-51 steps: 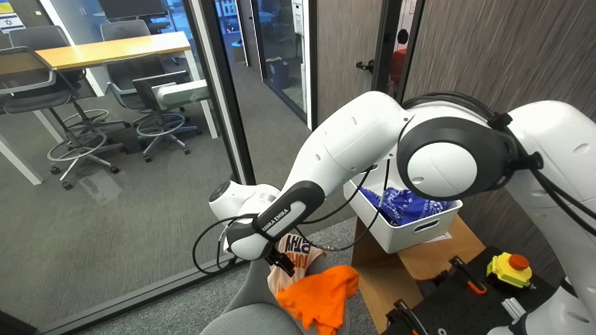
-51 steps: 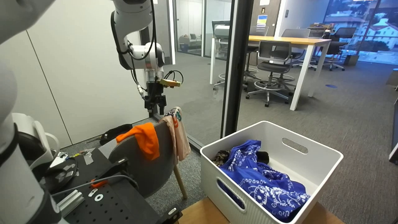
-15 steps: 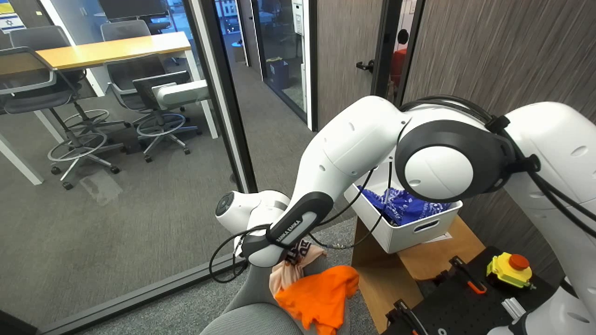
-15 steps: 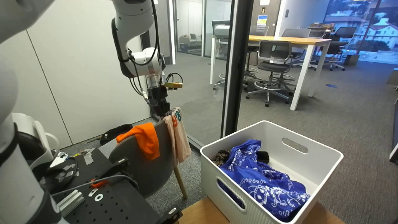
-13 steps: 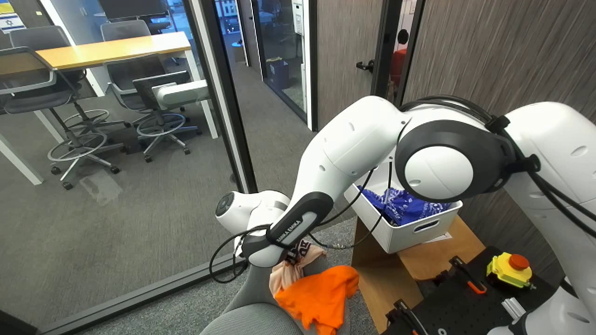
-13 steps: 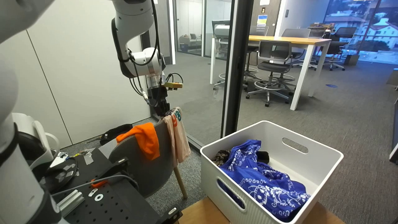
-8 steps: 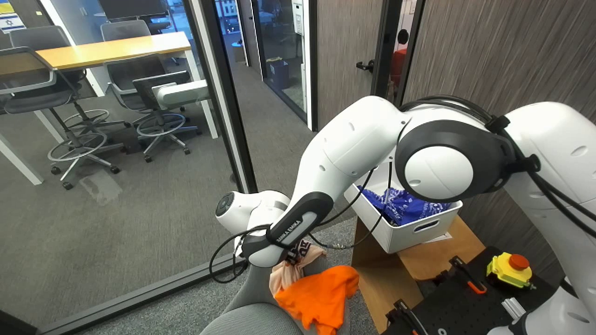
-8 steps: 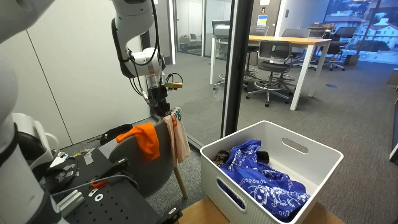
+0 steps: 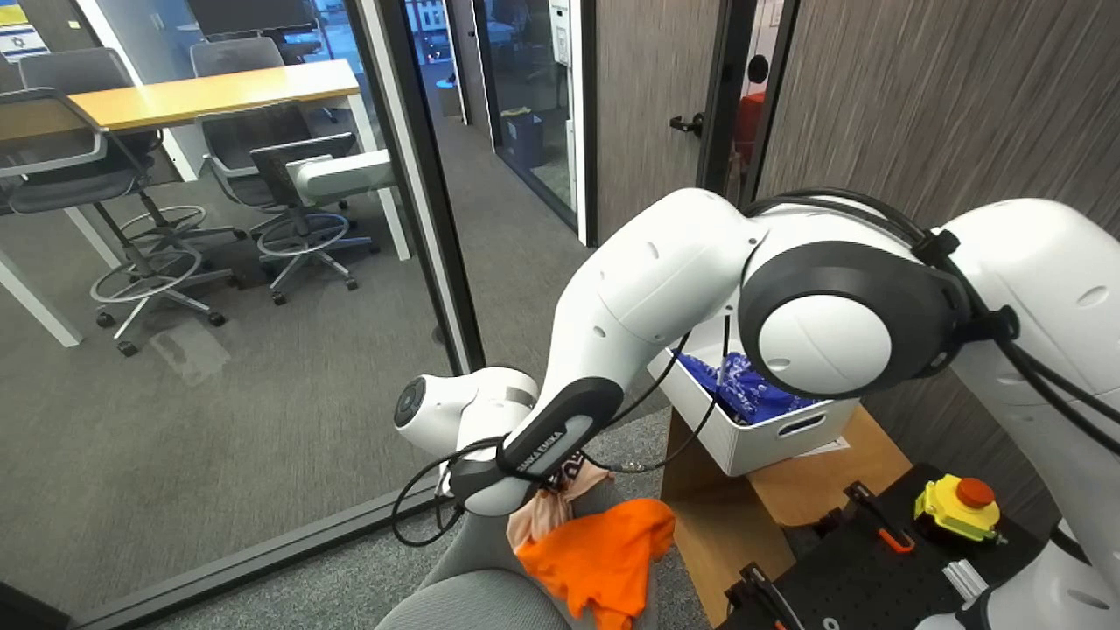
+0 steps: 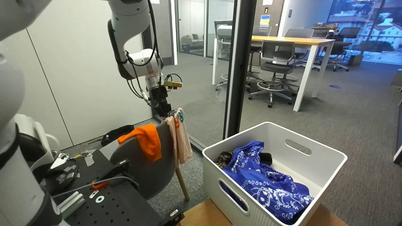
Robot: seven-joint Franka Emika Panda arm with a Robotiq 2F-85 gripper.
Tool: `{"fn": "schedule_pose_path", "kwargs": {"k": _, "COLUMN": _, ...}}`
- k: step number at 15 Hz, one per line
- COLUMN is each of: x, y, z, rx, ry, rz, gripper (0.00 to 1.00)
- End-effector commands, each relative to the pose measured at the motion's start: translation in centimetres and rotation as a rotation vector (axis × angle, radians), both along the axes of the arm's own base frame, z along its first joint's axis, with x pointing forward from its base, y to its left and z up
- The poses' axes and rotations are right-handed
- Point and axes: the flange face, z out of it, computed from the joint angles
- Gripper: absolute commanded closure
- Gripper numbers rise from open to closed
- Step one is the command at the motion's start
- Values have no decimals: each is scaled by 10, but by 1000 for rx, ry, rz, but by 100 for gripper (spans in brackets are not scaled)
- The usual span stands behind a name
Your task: Put the beige shirt in the box
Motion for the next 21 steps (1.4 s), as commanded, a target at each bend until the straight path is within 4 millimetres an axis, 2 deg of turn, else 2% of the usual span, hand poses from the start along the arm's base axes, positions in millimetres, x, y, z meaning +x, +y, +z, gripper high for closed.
{"fn": "schedule_pose_path", "kwargs": {"k": 1, "x": 15, "y": -27, "z": 15, "rx": -168, "ry": -25, "rz": -10, "gripper": 89}}
{"fn": "schedule_pose_path", "kwargs": {"k": 4, "x": 19, "y": -30, "z": 29, "rx": -228, "ry": -15, "rz": -41, "gripper": 89}}
{"fn": "schedule_pose_path", "kwargs": {"k": 8, "x": 36, "y": -53, "z": 63, "rx": -291, "ry": -41, "rz": -107, "gripper": 89}}
{"fn": "schedule_pose_path", "kwargs": {"k": 10, "x": 50, "y": -73, "z": 86, "rx": -332, "ry": -80, "rz": -148, "gripper": 89}}
{"fn": "schedule_pose_path", "kwargs": {"k": 12, "x": 70, "y": -106, "z": 113, "rx": -396, "ry": -149, "rz": -206, "gripper": 89}}
{"fn": "schedule_pose_path", "kwargs": {"k": 15, "x": 101, "y": -169, "z": 162, "rx": -438, "ry": -251, "rz": -338, "gripper": 90}}
{"fn": "schedule_pose_path", "kwargs": {"k": 17, "x": 115, "y": -209, "z": 199, "rx": -444, "ry": -310, "rz": -435, "gripper": 90}}
{"fn": "schedule_pose_path", "kwargs": {"k": 21, "x": 122, "y": -279, "z": 274, "rx": -400, "ry": -408, "rz": -644, "gripper": 90}}
